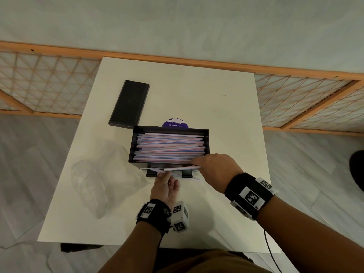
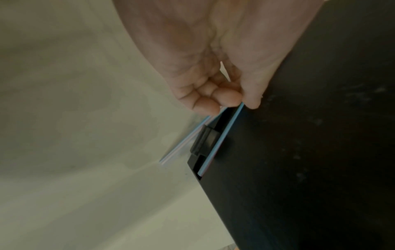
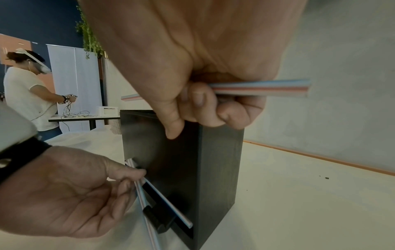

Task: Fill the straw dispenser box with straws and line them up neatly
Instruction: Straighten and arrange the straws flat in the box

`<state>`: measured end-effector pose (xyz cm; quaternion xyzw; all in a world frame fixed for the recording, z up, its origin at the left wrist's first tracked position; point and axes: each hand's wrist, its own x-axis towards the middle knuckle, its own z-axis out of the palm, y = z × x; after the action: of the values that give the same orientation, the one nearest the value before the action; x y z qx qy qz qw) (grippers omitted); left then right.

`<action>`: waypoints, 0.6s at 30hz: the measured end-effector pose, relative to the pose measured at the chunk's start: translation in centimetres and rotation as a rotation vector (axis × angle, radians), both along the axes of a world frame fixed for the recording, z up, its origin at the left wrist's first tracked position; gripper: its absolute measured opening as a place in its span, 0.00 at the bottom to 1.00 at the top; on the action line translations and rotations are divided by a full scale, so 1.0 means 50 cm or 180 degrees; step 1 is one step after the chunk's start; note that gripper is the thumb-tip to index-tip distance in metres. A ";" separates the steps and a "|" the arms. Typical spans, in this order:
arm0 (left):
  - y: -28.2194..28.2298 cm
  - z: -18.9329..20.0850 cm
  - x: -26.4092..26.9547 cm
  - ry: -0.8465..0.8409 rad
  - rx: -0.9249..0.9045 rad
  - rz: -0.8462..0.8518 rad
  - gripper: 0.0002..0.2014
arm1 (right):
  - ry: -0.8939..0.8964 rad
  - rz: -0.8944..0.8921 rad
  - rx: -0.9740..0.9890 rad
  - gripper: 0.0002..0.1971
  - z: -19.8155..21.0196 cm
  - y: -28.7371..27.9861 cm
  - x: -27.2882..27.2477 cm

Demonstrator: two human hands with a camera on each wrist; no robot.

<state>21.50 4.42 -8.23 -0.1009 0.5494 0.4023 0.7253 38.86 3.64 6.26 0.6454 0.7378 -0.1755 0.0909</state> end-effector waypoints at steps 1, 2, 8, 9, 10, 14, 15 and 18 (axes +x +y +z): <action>-0.001 -0.002 -0.002 -0.0057 -0.0007 0.0029 0.16 | -0.0016 0.0020 -0.0012 0.14 0.001 0.001 0.000; -0.002 -0.004 -0.003 -0.0087 -0.0015 0.0054 0.16 | -0.0035 0.0048 -0.0025 0.14 0.002 0.002 0.000; -0.002 -0.003 0.008 0.0091 0.0011 0.0065 0.13 | -0.0116 0.0100 -0.0122 0.14 0.005 0.007 0.001; 0.000 0.000 0.010 0.0168 0.0001 0.0047 0.11 | -0.0127 0.0097 -0.0129 0.15 0.005 0.006 0.001; 0.001 0.003 0.011 0.0253 -0.0020 0.0012 0.09 | -0.0134 0.0099 -0.0129 0.15 0.005 0.005 0.000; -0.008 0.027 0.009 0.0490 -0.0189 -0.0461 0.05 | -0.0084 0.0032 -0.0182 0.14 0.006 0.010 0.003; -0.019 0.037 0.008 0.0500 -0.0226 -0.0606 0.06 | -0.0036 0.0002 -0.0223 0.12 0.008 0.013 0.004; -0.061 0.078 0.006 0.0438 -0.0191 -0.1005 0.05 | 0.0208 -0.0153 -0.0311 0.11 0.029 0.016 0.005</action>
<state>21.81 1.36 -4.34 -0.0072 0.6185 0.2728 0.7369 39.14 4.42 7.71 0.6517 0.7152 -0.2345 0.0940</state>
